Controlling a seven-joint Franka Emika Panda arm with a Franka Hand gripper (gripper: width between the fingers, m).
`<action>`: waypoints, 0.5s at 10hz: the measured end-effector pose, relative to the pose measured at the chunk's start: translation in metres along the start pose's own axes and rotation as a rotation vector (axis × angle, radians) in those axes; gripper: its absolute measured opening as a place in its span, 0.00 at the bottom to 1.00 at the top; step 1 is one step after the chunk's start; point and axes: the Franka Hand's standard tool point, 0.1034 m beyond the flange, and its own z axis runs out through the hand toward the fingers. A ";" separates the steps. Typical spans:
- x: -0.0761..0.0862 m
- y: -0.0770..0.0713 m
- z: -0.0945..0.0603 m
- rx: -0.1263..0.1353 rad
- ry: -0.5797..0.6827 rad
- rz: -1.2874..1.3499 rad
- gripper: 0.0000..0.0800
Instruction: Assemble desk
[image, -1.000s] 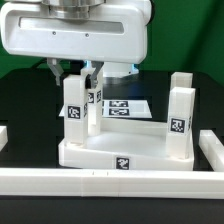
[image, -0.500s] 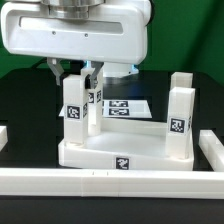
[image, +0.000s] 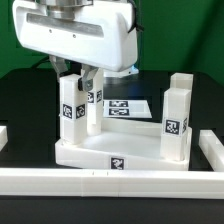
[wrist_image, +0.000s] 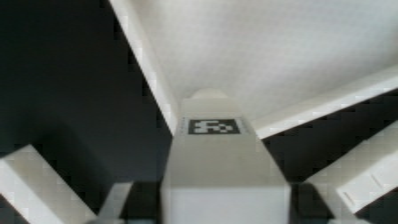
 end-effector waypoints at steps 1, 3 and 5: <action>0.001 0.000 0.000 0.014 0.003 0.100 0.36; 0.003 -0.002 0.000 0.038 0.008 0.273 0.36; 0.006 -0.003 0.000 0.073 0.000 0.370 0.36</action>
Offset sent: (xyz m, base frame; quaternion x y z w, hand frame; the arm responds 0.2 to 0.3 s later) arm -0.0046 -0.0014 -0.0020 0.0499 -0.0082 0.2273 0.9725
